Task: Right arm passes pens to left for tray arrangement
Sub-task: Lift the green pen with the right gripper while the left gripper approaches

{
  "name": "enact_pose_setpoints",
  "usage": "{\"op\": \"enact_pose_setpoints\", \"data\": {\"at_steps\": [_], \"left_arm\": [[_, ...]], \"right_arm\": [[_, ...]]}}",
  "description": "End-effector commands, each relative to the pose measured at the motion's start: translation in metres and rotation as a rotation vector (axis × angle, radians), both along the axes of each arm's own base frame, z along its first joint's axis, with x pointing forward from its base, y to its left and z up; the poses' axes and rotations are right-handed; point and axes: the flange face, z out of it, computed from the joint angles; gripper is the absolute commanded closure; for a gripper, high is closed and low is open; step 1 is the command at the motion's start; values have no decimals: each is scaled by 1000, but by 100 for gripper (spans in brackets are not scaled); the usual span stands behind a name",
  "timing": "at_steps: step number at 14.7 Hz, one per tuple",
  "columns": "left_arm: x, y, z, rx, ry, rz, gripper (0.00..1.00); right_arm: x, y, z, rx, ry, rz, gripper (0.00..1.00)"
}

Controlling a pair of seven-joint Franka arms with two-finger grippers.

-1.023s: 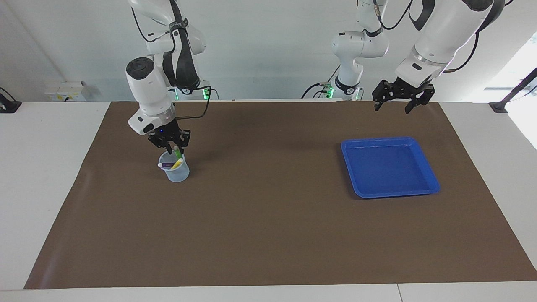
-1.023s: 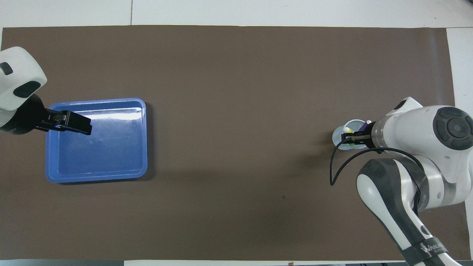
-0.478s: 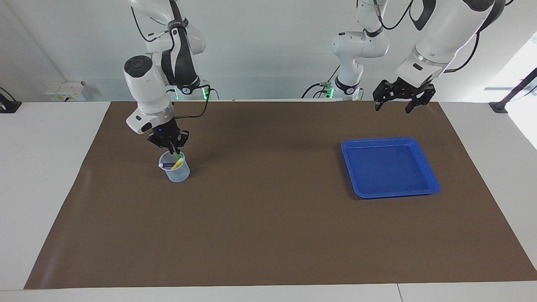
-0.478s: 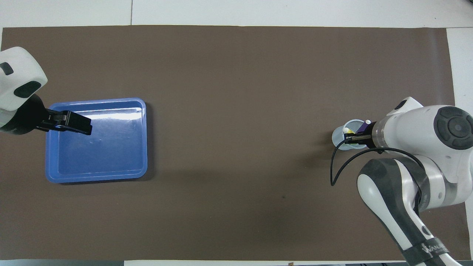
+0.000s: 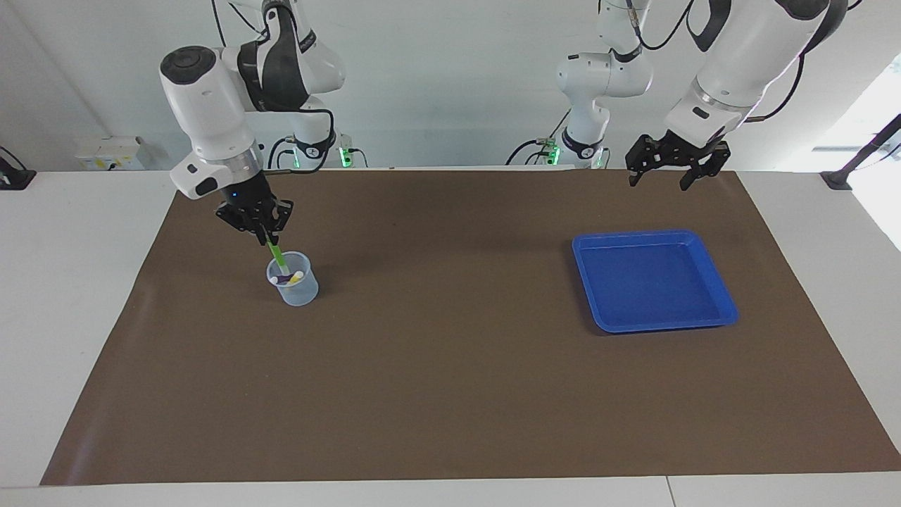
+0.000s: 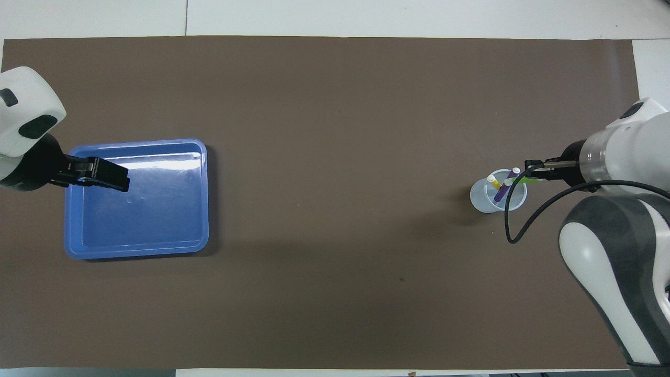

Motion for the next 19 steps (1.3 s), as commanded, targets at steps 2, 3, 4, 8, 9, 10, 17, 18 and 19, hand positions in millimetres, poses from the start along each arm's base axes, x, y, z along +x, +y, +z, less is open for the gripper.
{"op": "enact_pose_setpoints", "data": {"at_steps": [2,3,4,8,9,10,17,18,19], "left_arm": [[-10,0,1,0,17,47,0],[-10,2,0,0,17,52,0],[-11,3,1,-2,13,57,0],[-12,4,-2,-4,18,57,0],[-13,-8,-4,-100,54,309,0],[-10,-13,-1,-147,57,422,0],[6,-43,15,-376,207,1112,0],[7,-48,15,-384,226,1197,0],[7,-51,17,-393,249,1268,0]], "right_arm": [[14,13,29,129,18,-136,100],[16,19,36,188,15,-185,100],[20,26,38,234,22,-234,100],[24,81,59,482,63,-470,100],[17,151,71,671,161,-654,100],[15,166,72,720,204,-706,100],[2,219,80,890,377,-895,100],[1,223,81,894,399,-922,100],[-2,229,83,908,426,-943,100]]}}
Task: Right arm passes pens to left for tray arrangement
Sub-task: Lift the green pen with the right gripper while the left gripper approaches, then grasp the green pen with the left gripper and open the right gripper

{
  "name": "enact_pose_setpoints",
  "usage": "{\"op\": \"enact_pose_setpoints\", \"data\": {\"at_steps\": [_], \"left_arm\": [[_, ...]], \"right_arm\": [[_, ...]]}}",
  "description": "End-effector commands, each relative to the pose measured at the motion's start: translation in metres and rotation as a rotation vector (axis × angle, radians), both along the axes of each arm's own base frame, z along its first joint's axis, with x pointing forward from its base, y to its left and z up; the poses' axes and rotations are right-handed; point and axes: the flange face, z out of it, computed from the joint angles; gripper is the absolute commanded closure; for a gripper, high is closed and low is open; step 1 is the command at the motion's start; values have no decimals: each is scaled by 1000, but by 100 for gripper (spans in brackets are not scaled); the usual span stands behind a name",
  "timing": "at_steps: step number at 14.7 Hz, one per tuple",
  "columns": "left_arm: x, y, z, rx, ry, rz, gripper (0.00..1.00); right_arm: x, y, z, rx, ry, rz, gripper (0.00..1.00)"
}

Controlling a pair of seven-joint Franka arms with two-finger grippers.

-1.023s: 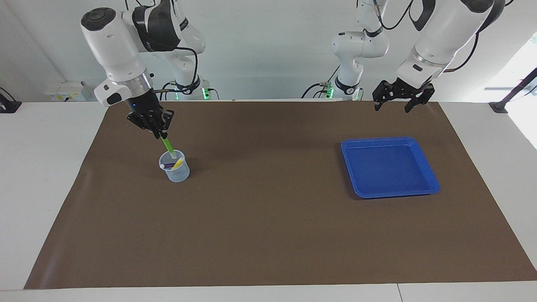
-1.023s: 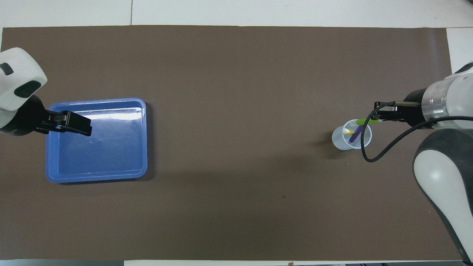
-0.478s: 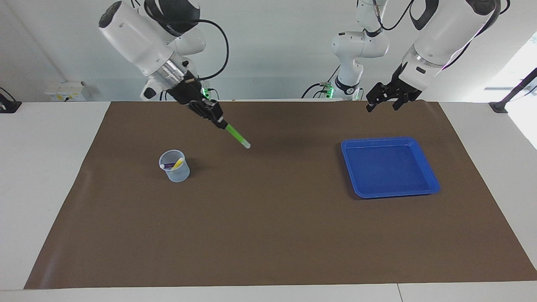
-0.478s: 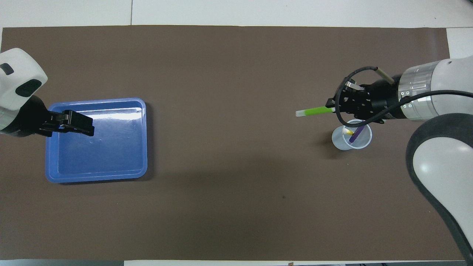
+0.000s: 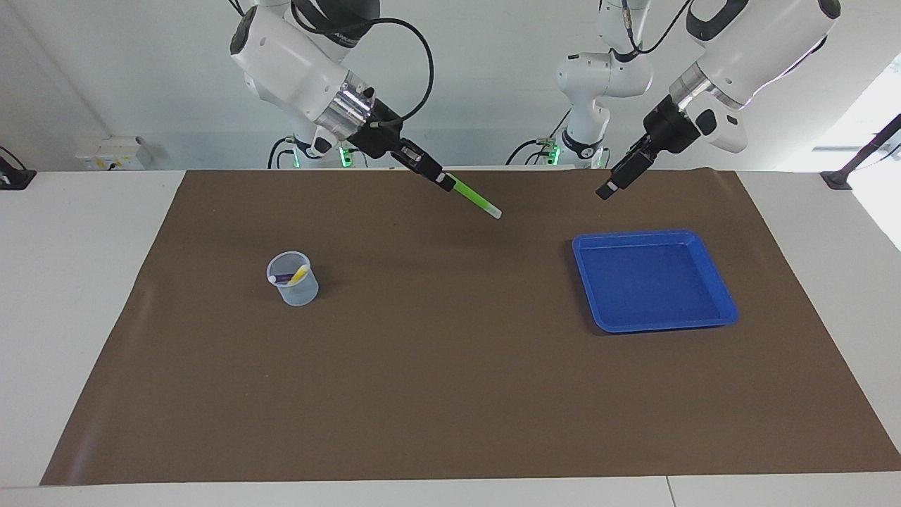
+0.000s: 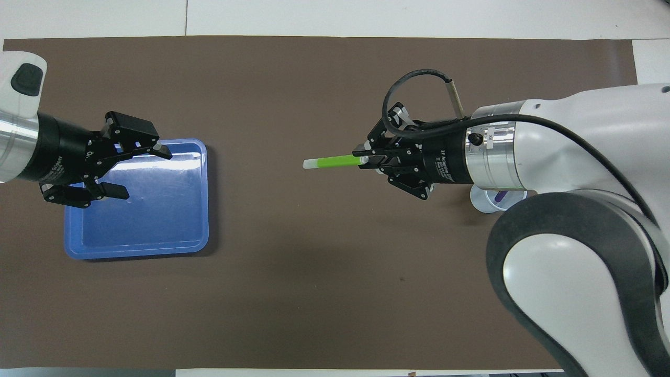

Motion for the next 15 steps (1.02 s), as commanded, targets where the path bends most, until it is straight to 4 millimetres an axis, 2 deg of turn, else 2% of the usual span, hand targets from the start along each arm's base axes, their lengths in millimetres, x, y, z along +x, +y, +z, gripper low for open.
{"op": "enact_pose_setpoints", "data": {"at_steps": [1,3,5,6,7,9,10,11,12,13,15], "left_arm": [[-3,-11,0,-71,69,187,0],[-1,-15,-6,-129,104,317,0],[-8,-41,-11,-166,137,407,0],[-13,-52,-15,-170,172,450,0],[-17,-60,-14,-174,194,481,0],[-19,-66,-13,-183,247,573,0],[-20,-68,-13,-185,259,595,0],[-26,-79,-13,-179,268,578,0],[-33,-90,-16,-168,283,558,0],[-41,-93,-18,-157,302,553,0],[-57,-102,-28,-133,355,586,0]], "right_arm": [[-1,13,6,71,64,-56,100],[-4,22,8,91,106,-82,100],[-3,30,5,103,143,-97,100],[-3,41,1,107,159,-98,100],[0,50,-4,108,165,-106,100],[0,55,-6,109,166,-111,100],[0,55,-5,110,164,-111,100],[-1,56,-5,110,166,-111,100],[-2,57,-5,110,166,-108,100],[-7,66,-5,108,167,-92,100],[-8,69,-6,107,172,-89,100]]}}
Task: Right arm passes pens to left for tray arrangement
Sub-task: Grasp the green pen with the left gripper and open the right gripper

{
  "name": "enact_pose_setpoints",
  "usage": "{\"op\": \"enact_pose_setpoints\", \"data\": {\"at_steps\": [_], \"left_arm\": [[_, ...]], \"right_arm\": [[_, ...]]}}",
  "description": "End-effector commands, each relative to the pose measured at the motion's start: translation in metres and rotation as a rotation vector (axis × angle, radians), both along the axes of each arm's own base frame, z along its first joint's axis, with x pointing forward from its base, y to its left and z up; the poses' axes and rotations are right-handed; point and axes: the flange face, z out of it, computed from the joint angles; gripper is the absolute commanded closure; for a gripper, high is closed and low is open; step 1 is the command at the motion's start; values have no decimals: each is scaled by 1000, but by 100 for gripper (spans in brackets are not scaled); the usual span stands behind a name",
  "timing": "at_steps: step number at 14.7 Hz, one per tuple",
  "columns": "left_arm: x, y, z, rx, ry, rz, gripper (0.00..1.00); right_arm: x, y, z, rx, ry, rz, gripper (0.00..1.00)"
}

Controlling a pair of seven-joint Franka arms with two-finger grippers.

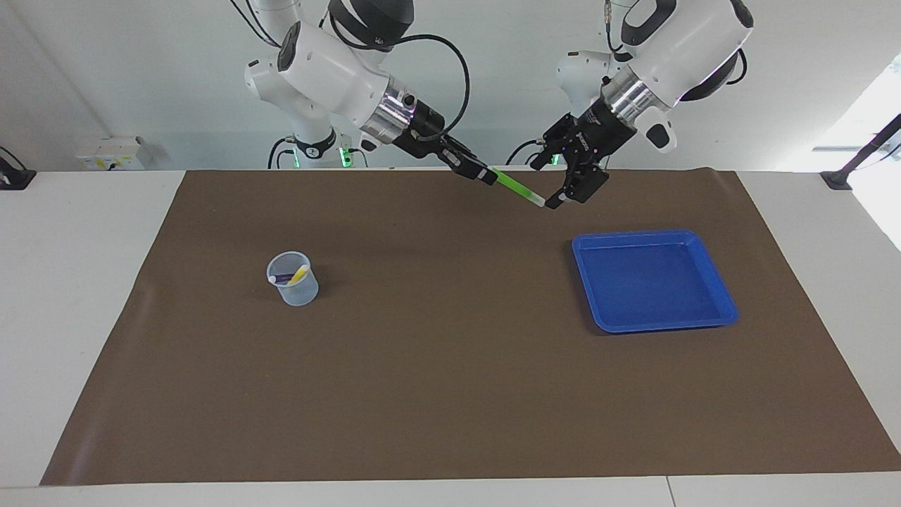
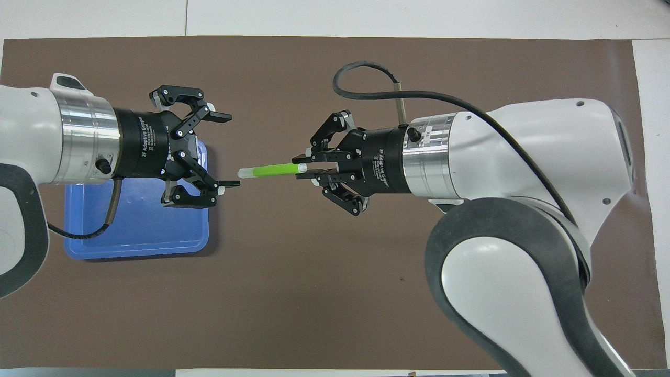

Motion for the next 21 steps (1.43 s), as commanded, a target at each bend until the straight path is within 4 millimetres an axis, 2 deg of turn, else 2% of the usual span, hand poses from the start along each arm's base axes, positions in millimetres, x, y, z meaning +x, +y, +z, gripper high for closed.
{"op": "enact_pose_setpoints", "data": {"at_steps": [1,4,14,16,19,20,21], "left_arm": [[-32,-10,-14,4,49,38,0],[-33,-10,-16,-5,19,67,2],[-30,-4,-6,-7,-2,53,22],[-30,-4,-6,-7,-3,52,34],[-30,-4,-7,-6,-1,53,69],[-30,-4,-6,-7,-2,53,87],[-30,-4,-7,-6,-1,53,100]], "right_arm": [[0,7,4,21,20,-13,100],[-1,9,9,23,13,-11,100],[0,9,10,19,-1,-19,100],[0,9,10,19,-2,-18,100],[0,9,10,17,-3,-18,100],[0,9,10,17,-3,-18,100],[0,9,10,17,-4,-17,100]]}}
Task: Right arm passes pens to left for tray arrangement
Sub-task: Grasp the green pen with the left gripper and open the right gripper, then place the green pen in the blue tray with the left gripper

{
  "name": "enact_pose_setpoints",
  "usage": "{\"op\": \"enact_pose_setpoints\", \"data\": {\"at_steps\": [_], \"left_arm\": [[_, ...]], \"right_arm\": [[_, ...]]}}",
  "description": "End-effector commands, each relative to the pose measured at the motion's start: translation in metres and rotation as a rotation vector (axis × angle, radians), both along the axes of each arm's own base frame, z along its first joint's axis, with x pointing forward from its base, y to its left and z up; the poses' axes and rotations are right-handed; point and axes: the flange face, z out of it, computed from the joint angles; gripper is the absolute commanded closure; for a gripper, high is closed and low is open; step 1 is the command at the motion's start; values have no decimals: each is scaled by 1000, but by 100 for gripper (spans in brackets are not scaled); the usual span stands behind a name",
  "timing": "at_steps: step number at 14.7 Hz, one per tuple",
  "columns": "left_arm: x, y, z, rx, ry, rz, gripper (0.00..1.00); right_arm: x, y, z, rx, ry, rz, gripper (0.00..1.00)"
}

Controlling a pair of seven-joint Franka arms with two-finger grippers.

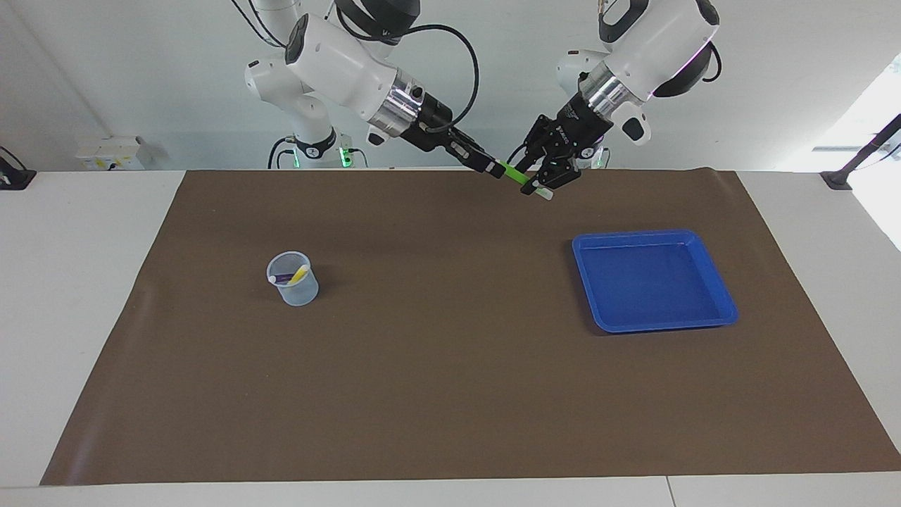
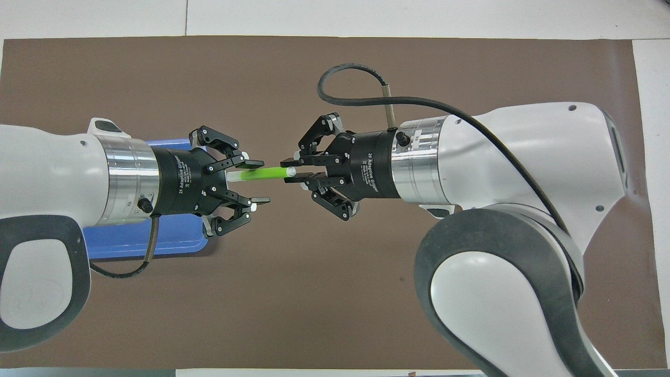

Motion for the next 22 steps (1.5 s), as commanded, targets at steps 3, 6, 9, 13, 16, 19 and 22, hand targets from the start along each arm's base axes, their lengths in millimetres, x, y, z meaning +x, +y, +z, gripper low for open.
{"op": "enact_pose_setpoints", "data": {"at_steps": [3,6,9,13,16,19,22], "left_arm": [[-6,3,1,10,-6,-8,100],[-6,4,0,11,-6,-2,100],[-5,5,1,13,-10,0,100],[-4,6,0,12,-11,3,100],[-2,9,1,11,-17,8,100],[6,25,0,18,-54,-10,100],[13,46,-6,46,-155,-153,100]], "right_arm": [[4,1,3,10,-6,-21,100],[4,1,3,9,-7,-20,100],[4,1,3,7,-7,-20,100],[5,-1,0,-52,-48,2,0],[7,-7,-5,-150,-101,32,0],[11,-24,-18,-306,-192,130,0],[19,-62,-37,-445,-238,231,0]]}}
